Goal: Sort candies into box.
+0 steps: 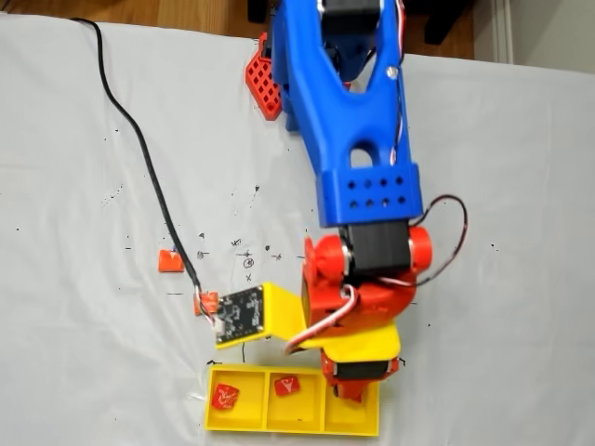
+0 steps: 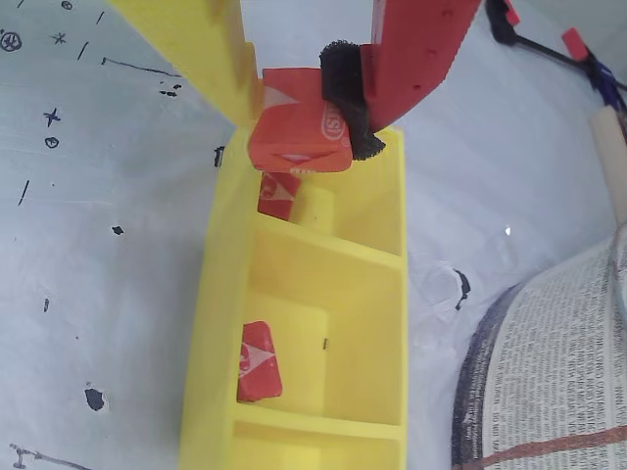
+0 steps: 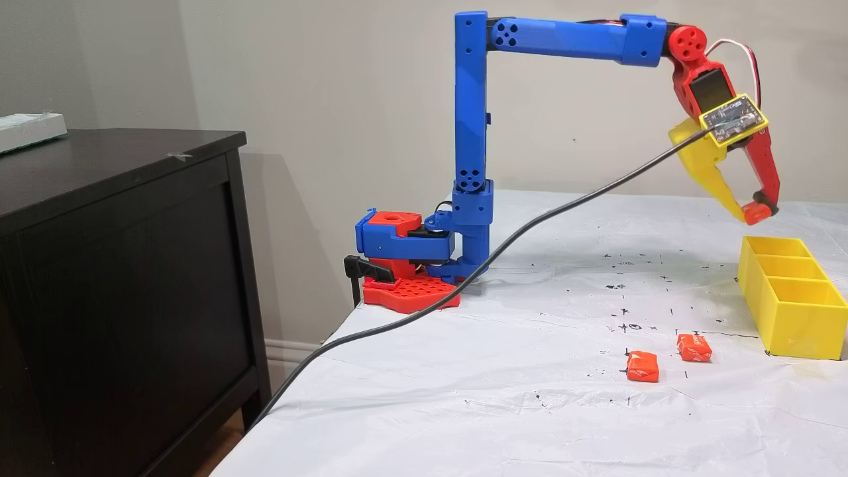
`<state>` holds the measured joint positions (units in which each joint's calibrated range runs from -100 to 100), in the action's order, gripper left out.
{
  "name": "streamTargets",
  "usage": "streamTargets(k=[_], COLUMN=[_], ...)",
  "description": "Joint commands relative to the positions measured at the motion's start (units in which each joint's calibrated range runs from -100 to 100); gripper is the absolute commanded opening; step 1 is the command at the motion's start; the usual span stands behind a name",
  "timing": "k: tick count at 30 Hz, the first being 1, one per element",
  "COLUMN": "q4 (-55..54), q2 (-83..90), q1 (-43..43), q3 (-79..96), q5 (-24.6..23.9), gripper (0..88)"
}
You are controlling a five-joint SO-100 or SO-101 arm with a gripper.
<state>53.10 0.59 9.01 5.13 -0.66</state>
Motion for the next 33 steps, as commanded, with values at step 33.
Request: streamTargets(k=[33], q4=[3.02], q2=[1.02], q1=[-0.14], q3=[-8.91], q5=[0.39], gripper=[24.7])
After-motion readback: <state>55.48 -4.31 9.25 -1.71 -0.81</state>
